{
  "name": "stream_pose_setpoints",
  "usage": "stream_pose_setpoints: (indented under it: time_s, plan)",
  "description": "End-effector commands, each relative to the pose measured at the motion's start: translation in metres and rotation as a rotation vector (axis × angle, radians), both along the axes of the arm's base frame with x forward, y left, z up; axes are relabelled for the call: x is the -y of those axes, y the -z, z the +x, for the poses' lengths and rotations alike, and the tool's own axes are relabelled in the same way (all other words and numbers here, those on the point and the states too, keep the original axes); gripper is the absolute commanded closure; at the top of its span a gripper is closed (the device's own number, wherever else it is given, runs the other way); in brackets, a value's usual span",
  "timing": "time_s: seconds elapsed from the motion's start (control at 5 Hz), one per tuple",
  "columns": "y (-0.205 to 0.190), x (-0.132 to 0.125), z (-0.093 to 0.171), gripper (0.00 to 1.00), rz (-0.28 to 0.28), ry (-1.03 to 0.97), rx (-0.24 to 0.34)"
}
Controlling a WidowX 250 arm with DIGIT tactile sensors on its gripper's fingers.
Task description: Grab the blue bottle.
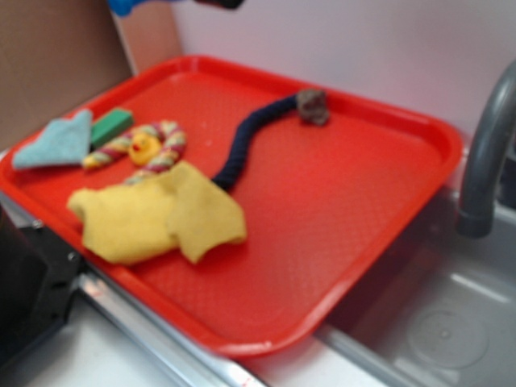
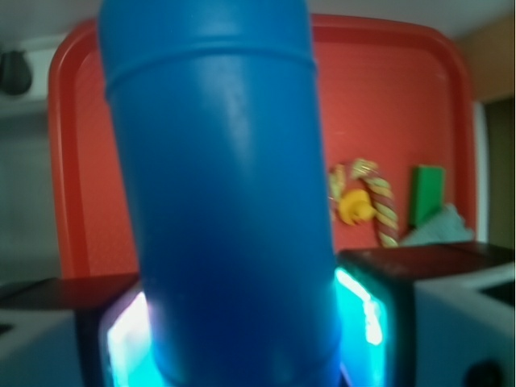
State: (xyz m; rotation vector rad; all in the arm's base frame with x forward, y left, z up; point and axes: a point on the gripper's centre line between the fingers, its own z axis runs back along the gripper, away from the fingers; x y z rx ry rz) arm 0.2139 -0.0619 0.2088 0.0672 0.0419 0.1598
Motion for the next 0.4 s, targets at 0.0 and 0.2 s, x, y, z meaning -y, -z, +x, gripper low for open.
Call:
stream_pose_setpoints:
  time_s: [0.0,0.2]
  plan:
    - [-0.0394,-0.0284,-0.0073,1.0,-0.011,-0.165,0.118]
    - [-0.0308,-0.0305,-0.0041,1.0,0.001,-0.141,0.115]
